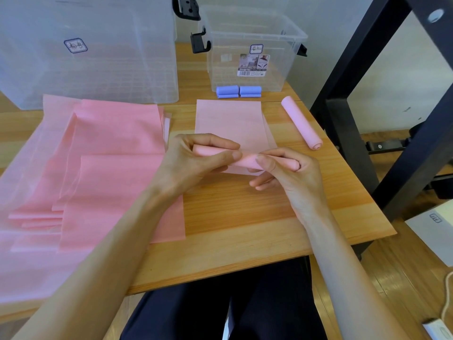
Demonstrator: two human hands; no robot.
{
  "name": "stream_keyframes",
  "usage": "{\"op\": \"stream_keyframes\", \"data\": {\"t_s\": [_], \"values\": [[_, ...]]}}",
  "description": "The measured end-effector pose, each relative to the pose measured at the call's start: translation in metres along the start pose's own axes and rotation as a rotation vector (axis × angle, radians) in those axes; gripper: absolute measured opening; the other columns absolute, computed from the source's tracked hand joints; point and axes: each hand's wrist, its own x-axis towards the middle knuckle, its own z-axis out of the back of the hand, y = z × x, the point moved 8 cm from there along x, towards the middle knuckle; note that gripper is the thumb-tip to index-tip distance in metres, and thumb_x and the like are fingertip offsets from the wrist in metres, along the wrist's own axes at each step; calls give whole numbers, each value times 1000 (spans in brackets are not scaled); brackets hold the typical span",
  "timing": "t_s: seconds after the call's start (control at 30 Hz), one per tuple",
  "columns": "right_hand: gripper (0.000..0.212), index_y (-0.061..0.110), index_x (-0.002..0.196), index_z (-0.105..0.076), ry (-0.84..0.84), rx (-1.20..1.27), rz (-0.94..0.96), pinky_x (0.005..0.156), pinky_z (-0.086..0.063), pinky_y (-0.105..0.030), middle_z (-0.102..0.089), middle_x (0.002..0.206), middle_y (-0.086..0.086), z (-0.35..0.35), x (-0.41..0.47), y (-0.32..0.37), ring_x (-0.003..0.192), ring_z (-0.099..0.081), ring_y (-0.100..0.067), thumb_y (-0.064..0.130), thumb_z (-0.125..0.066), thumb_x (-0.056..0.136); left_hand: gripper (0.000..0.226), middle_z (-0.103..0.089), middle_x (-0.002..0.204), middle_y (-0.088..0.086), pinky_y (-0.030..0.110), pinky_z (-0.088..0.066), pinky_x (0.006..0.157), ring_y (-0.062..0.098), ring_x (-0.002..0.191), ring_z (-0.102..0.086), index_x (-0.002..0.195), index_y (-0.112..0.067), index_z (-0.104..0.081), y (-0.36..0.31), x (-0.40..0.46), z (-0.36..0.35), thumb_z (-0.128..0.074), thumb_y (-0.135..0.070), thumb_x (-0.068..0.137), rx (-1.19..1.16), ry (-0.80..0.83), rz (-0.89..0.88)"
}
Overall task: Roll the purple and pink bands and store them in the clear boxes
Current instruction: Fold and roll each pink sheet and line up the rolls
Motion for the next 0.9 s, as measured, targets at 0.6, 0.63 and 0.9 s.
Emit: {"op": "stream_keyframes", "data": {"t_s": [0.6,0.63,0.9], "values": [[31,5,108,-70,73,37,-1,57,-60,-30,-76,89,-13,-7,0,0,66,-74,-30,11,-75,78,8,-76,78,-1,18,-57,67,9,72,-69,85,-11,-76,0,1,3,-78,-15,78,11,-27,-8],[33,5,110,-69,80,40,-1,58,-61,-30,-76,91,-13,-7,0,0,67,-74,-30,9,-75,77,7,-76,77,-1,17,-55,64,8,70,-69,85,-11,-76,2,1,4,-77,-14,80,11,-31,12],[22,6,99,-73,52,21,-11,56,-59,-30,-76,85,-13,-3,0,-1,64,-73,-29,20,-73,82,21,-76,81,-3,19,-57,75,9,77,-69,83,-17,-77,-3,-1,0,-80,-23,64,20,6,-16]]}}
